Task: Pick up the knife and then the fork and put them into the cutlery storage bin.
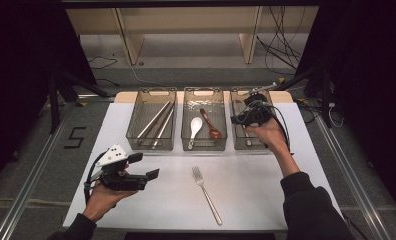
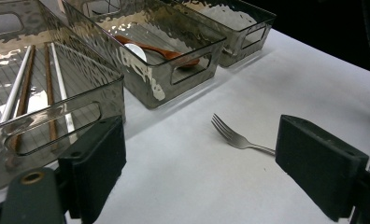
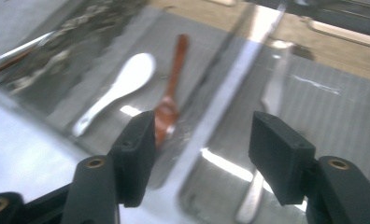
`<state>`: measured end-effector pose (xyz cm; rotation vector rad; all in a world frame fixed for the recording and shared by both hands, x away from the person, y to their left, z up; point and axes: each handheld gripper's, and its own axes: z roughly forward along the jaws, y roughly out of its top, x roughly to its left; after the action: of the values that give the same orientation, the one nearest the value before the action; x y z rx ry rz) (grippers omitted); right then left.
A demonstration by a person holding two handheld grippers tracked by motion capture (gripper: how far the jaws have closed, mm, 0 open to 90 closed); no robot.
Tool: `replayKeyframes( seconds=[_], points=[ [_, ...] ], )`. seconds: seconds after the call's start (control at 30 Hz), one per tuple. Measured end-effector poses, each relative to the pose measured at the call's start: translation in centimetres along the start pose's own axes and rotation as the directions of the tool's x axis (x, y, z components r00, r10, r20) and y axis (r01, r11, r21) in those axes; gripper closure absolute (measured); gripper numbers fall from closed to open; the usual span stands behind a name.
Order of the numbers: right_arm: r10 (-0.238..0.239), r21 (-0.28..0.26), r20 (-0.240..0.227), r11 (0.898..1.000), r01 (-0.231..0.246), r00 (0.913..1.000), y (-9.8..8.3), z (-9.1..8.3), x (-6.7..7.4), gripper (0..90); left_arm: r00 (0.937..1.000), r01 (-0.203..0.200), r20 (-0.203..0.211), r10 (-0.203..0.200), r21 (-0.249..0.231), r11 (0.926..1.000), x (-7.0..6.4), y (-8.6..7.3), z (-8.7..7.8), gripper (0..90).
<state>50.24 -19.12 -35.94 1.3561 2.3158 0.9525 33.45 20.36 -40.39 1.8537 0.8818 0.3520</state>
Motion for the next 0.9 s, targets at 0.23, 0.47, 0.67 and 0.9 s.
replayKeyframes(
  seconds=[0.23, 0.47, 0.67, 0.9],
  points=[
    [-0.064, -0.016, -0.097, 0.998, 0.062, 0.9932, -2.3, -1.6, 3.3, 34.9, 1.0, 0.005, -0.003, -0.005, -0.005, 1.0, 0.0, 0.0, 0.0, 15.8],
    [-0.112, 0.014, -0.157, 0.993, 0.115, 0.9812, -5.3, -1.7, 5.7, 34.3, 1.0, 0.001, -0.002, -0.001, -0.007, 1.0, 0.0, 0.1, -0.1, 15.8],
    [-0.164, 0.065, -0.173, 0.982, 0.177, 0.9712, -7.6, -1.2, 7.8, 34.2, 1.0, 0.002, -0.001, -0.002, -0.006, 1.0, 0.0, 0.0, -0.1, 15.7],
    [-0.2, 0.113, -0.203, 0.968, 0.226, 0.9586, -9.2, -0.3, 9.7, 34.0, 1.0, 0.003, -0.002, -0.003, -0.008, 1.0, 0.0, 0.0, -0.1, 15.7]
  ],
)
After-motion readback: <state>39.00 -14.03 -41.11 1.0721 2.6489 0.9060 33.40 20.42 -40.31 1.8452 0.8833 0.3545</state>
